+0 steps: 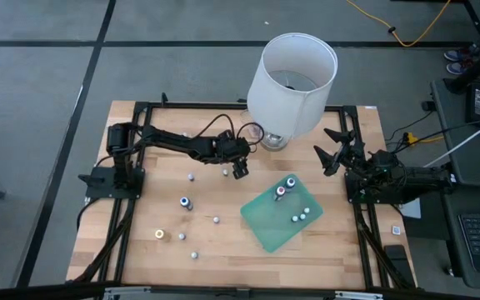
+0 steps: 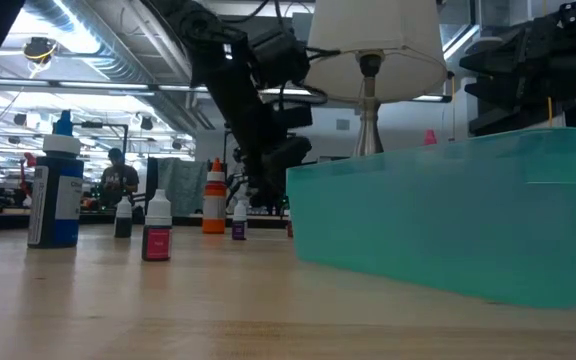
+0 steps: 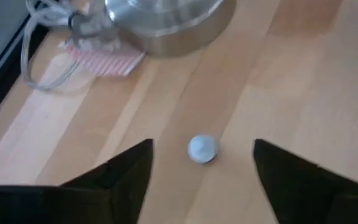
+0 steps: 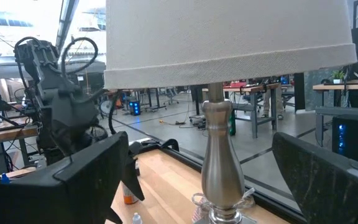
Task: Pick & Place food coloring
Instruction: Put the small pink food coloring bottle into the green bin
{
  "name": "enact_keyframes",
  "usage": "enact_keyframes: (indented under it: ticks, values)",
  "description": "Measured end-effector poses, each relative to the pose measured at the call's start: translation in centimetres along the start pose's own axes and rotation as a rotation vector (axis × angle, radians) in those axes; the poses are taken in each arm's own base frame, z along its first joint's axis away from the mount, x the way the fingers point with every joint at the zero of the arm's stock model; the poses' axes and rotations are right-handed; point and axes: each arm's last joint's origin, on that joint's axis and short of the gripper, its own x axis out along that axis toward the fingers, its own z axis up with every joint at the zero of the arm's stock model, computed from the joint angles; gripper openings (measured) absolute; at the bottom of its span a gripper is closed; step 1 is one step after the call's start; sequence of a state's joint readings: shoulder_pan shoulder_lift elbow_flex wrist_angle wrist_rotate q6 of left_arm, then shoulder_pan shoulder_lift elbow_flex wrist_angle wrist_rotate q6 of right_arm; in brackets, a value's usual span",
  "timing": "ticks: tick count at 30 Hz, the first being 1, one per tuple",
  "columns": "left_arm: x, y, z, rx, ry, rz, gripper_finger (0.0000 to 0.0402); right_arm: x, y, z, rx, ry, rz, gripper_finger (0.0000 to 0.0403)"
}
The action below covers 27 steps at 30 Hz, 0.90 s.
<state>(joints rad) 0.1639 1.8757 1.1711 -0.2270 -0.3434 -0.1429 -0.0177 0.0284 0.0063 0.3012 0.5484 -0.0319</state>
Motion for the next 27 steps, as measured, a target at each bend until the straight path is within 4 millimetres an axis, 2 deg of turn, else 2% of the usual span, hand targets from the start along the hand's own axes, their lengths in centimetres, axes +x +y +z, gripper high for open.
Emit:
enact_keyframes:
  ticks: [7, 16, 21, 27]
  values:
    - [2.0, 0.0, -0.7, 0.0, 0.016, 0.012, 0.0269, 0.0, 0.0, 0.0, 0.0, 0.0, 0.0, 0.0397]
    - [2.1, 0.3, -0.6, 0.01, 0.016, 0.001, 0.0264, 0.0, 0.0, 0.0, 0.0, 0.0, 0.0, 0.0397]
    - [2.1, 0.4, -0.6, 0.008, 0.018, -0.006, 0.0237, 0.0, 0.0, 0.0, 0.0, 0.0, 0.0, 0.0397]
    - [2.1, 0.3, -0.6, 0.008, 0.019, -0.014, 0.0185, 0.0, 0.0, 0.0, 0.0, 0.0, 0.0, 0.0397]
